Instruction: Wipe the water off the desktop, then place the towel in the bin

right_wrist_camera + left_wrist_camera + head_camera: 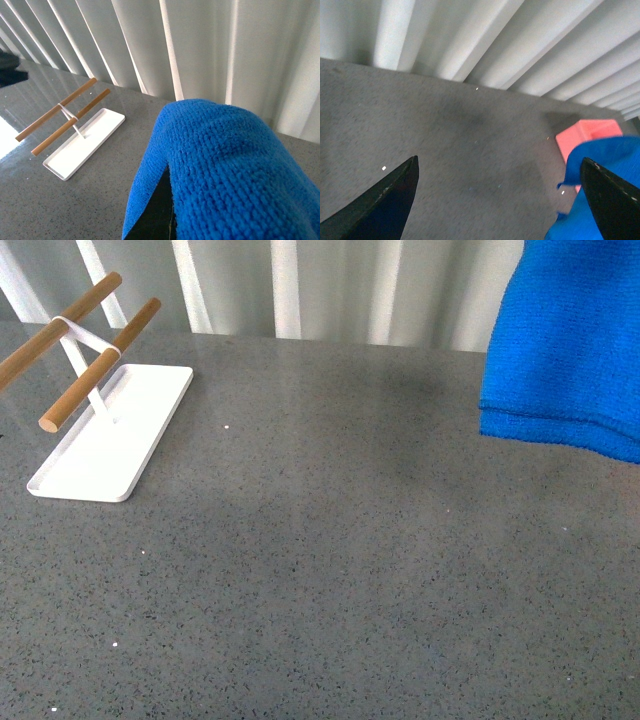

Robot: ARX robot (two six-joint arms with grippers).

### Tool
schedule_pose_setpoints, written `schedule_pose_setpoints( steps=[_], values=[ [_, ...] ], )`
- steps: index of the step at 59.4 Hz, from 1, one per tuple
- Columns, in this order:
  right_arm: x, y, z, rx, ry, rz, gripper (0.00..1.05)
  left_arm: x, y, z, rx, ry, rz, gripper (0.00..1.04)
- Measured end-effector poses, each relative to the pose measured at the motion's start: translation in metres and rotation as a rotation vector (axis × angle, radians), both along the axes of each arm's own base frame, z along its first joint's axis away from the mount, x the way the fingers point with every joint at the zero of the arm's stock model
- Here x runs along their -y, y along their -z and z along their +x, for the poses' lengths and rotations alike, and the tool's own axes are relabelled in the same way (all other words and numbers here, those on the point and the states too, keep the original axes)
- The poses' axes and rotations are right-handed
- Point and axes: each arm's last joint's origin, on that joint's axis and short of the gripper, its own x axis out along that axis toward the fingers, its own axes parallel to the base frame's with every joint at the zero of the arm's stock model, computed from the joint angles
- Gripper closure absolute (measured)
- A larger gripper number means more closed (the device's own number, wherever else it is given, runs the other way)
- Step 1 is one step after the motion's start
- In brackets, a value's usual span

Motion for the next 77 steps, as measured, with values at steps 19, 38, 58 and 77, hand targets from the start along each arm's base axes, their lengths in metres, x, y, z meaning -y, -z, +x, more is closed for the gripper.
schedule_pose_setpoints(
  steps=[19, 38, 58, 77],
  values=[
    [0.019, 0.004, 0.000, -0.007, 0.047, -0.023, 1.01, -0.075, 0.018, -0.113, 0.009, -0.060, 0.050, 0.07],
    [0.014, 0.011, 0.000, -0.039, 0.038, -0.053, 1.01, -0.107, 0.011, -0.195, 0.475, -0.433, 0.304, 0.34],
    [0.018, 0.017, -0.005, -0.097, 0.078, -0.104, 1.01, -0.094, 0.069, -0.207, 0.461, -0.449, 0.367, 0.94],
    [0.027, 0.021, -0.008, -0.165, 0.165, -0.181, 1.01, -0.086, 0.097, -0.217, 0.469, -0.427, 0.369, 1.01]
  ],
)
